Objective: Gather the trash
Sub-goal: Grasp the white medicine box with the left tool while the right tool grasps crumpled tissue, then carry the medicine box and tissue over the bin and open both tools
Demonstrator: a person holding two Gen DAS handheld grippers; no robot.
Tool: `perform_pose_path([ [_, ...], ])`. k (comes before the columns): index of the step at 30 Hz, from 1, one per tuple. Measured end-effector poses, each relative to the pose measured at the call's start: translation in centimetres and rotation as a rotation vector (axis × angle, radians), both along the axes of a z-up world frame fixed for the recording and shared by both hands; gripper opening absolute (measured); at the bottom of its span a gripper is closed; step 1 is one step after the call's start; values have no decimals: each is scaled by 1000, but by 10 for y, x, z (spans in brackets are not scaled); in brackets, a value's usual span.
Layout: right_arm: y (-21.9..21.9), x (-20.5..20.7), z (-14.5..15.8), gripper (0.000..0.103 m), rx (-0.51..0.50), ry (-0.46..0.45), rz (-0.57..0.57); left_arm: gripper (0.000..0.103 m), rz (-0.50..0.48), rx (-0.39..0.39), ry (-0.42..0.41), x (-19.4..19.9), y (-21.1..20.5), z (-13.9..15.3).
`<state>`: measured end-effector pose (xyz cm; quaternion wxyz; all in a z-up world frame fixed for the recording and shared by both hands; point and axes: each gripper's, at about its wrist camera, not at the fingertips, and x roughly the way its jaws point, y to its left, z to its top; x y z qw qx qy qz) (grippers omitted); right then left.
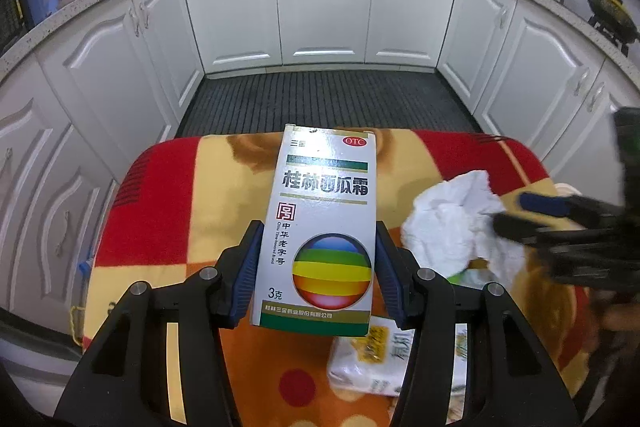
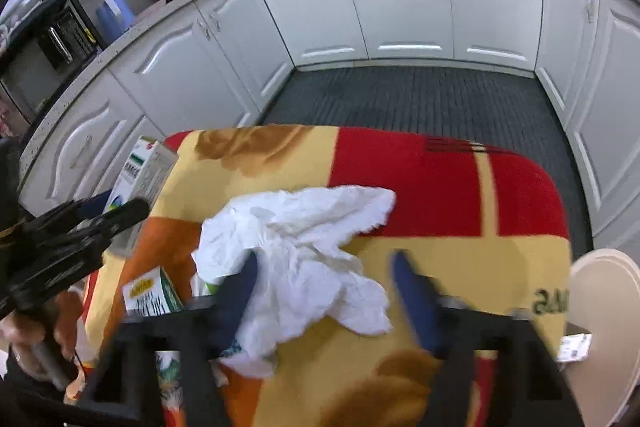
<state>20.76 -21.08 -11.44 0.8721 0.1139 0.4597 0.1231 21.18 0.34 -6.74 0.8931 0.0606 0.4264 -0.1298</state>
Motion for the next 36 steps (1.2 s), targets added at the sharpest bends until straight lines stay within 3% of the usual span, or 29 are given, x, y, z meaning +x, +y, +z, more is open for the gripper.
perform_pose_path([
  [3,16,16,-20,70,-2,59,22,51,0,-9,-5,-6,-1,7],
  [6,15,23,-33,30,42,78,3,51,-3,-3,-16,-12,-2,11],
  [9,2,11,-23,20,107,37,-30,51,-15,-7,-31,-19,-4,17],
  [20,-38,-67,44,20,75,-129,-88,51,-106,-59,-78,-52,-53,44],
  [36,-114,-156,66,20,-24,-187,-274,51,-281,-75,-86,-111,-166,48],
])
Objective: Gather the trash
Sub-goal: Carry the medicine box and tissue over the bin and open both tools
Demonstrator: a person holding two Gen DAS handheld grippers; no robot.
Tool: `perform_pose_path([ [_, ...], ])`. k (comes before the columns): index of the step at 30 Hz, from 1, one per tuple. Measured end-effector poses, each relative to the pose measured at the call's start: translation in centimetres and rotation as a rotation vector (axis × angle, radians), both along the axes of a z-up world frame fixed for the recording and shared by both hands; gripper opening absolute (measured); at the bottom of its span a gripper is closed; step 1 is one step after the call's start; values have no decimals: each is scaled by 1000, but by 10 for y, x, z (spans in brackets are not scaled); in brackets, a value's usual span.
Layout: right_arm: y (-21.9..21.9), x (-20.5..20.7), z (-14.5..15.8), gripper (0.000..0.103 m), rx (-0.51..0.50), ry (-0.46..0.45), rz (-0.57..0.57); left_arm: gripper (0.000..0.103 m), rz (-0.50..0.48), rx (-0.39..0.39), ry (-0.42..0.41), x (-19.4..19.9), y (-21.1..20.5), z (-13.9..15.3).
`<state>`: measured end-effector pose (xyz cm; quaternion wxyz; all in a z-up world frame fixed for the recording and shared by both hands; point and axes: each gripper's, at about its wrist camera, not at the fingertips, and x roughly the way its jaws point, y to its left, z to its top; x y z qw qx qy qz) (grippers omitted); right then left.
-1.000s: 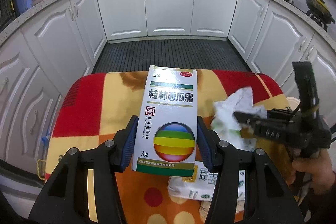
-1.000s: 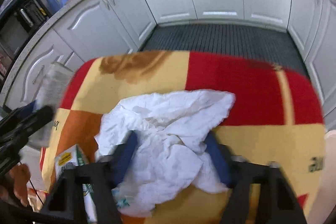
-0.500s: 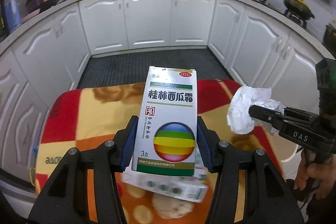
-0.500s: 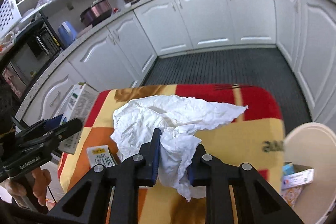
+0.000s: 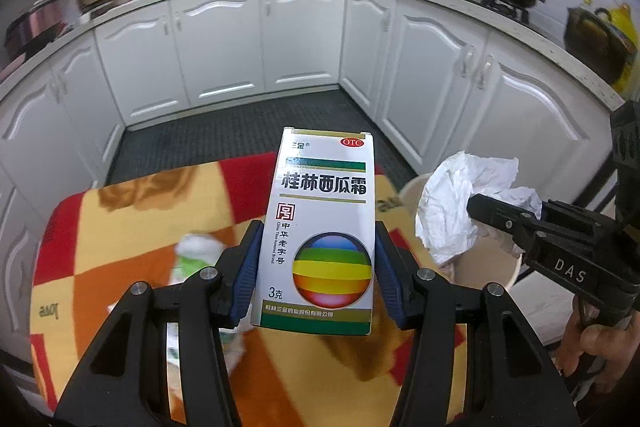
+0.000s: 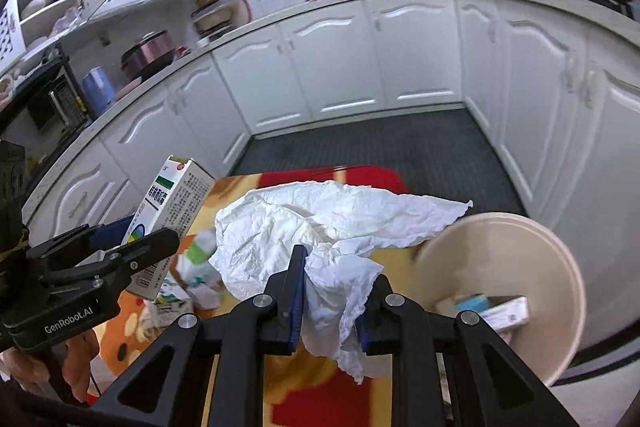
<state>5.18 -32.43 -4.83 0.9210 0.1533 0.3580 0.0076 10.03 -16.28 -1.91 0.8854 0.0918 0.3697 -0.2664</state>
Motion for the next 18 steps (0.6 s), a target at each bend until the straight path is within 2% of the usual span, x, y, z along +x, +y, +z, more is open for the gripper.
perform_pose_path([
  [9,-51,-32,-8,20,1,15,-129,51,-61,6,16,-12,-51,-11],
  [18,-95,-49,-30,20,14,57,-220,51,-105,27,51,-16,-101,-36],
])
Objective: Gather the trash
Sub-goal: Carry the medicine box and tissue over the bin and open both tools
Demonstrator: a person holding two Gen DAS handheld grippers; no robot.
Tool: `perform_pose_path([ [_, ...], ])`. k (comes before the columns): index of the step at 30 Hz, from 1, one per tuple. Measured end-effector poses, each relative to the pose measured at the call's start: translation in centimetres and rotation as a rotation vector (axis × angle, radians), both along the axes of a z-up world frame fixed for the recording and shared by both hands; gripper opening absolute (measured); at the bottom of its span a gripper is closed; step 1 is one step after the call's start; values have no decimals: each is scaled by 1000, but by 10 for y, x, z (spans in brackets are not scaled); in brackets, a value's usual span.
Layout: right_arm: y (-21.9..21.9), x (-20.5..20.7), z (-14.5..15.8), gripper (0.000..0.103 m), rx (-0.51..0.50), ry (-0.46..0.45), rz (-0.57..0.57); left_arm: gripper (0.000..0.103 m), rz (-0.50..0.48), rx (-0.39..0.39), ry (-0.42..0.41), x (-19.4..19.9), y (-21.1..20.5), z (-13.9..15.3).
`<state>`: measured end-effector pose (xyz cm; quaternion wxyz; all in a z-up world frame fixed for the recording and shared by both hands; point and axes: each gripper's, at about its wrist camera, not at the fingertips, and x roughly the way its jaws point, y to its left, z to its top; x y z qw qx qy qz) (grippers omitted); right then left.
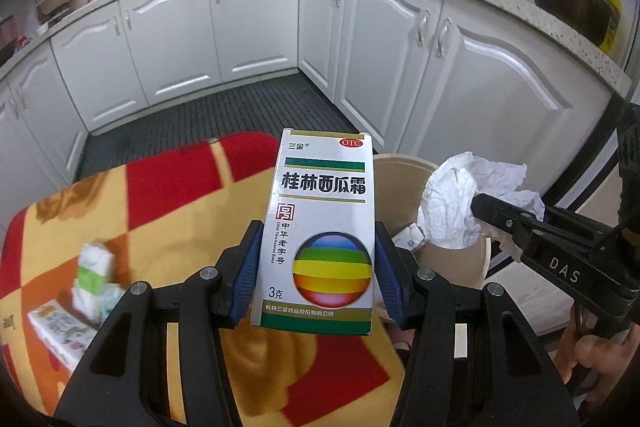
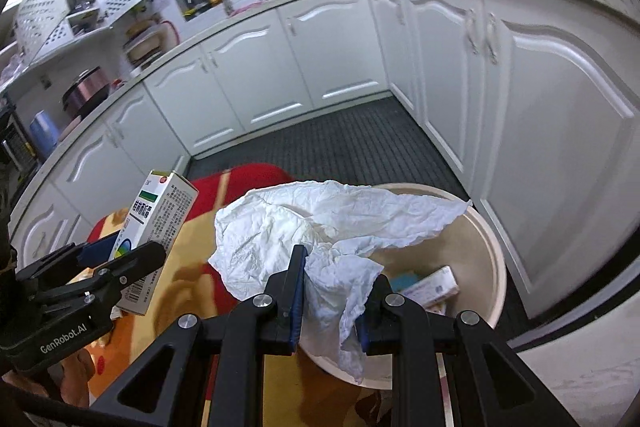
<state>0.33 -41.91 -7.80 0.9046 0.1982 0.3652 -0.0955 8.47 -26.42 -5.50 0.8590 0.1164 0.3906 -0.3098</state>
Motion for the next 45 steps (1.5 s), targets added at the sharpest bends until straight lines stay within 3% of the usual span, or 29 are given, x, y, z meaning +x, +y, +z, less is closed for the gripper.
perform_pose_path([
  [11,-29,-3,-33,20,16,67,-61,51,-27,8,46,5,-38,-29],
  [19,-41,0,-45,20,23,92,-92,52,-49,-46,130,16,-49,-44],
  [21,-42,2,-47,20,22,101,-102,58,-52,-66,156,18,-49,-46],
  [22,-43,3,-49,26,19,108,-105,62,-51,-72,159,18,-48,-47],
  [25,-39,6,-51,42,0,125,-113,63,-47,-70,149,18,-47,-48],
  [45,-19,3,-40,46,-28,105,-80,63,6,-65,84,5,-11,-29],
])
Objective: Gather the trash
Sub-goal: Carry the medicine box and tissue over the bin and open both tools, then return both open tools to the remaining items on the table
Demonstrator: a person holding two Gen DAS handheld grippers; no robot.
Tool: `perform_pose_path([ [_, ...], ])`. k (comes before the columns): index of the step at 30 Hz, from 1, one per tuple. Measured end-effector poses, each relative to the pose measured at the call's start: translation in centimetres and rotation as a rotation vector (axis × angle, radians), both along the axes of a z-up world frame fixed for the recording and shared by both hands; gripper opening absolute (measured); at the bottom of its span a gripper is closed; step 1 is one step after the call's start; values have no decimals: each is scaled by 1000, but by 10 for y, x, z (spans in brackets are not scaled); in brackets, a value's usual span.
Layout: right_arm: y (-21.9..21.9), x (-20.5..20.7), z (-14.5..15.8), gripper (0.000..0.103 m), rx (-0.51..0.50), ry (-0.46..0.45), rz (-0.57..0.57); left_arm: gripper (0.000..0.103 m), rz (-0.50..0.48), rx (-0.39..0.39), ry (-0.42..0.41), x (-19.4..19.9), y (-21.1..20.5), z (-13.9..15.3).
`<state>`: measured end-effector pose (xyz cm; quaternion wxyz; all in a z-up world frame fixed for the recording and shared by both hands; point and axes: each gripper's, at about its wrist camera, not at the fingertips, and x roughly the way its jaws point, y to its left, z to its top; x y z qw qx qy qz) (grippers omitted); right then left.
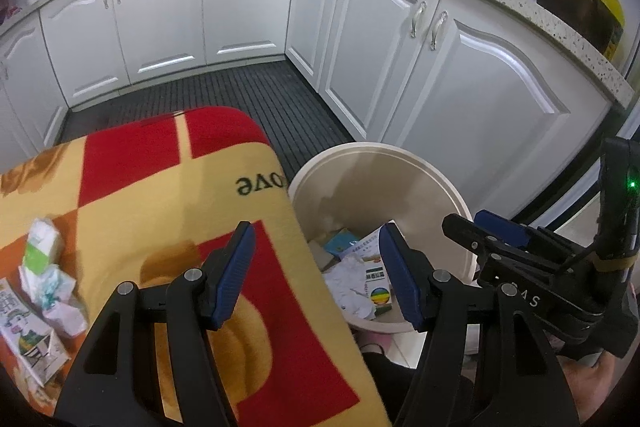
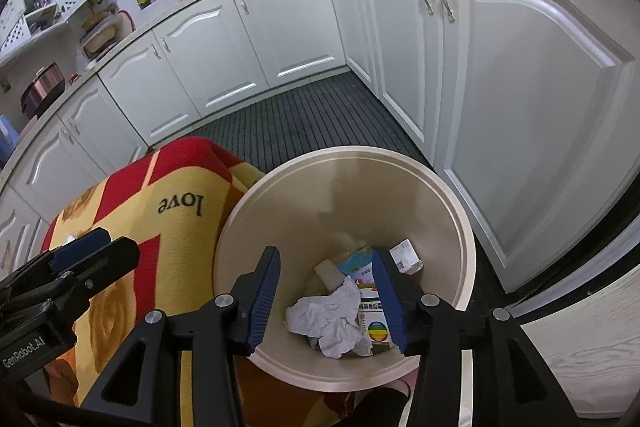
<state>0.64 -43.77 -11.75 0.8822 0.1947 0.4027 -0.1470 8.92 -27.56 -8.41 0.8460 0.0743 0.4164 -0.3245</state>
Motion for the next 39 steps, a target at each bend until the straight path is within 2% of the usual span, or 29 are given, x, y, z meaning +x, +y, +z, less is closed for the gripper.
perform_pose_path([
  [8,22,3,15,46,-23,-15,42,63,31,28,-44,-11,27,10],
  [15,55,9,23,48,-18,-24,113,63,87,52,-36,-16,62,10],
  [18,72,13,24,59,-7,-28,152,63,109,60,-31,-18,81,11],
  [27,130,33,18,60,38,-14,290,63,219,67,-5,-13,163,21],
  [31,150,41,14,60,39,-6,337,63,274,62,3,-3,191,18],
  [35,165,46,14,60,56,-8,365,63,247,10,53,5,198,4],
  [38,175,47,15,60,42,-2,383,63,305,89,-31,10,200,-4],
  [39,177,48,16,60,37,1,387,63,318,104,-35,12,202,-5],
])
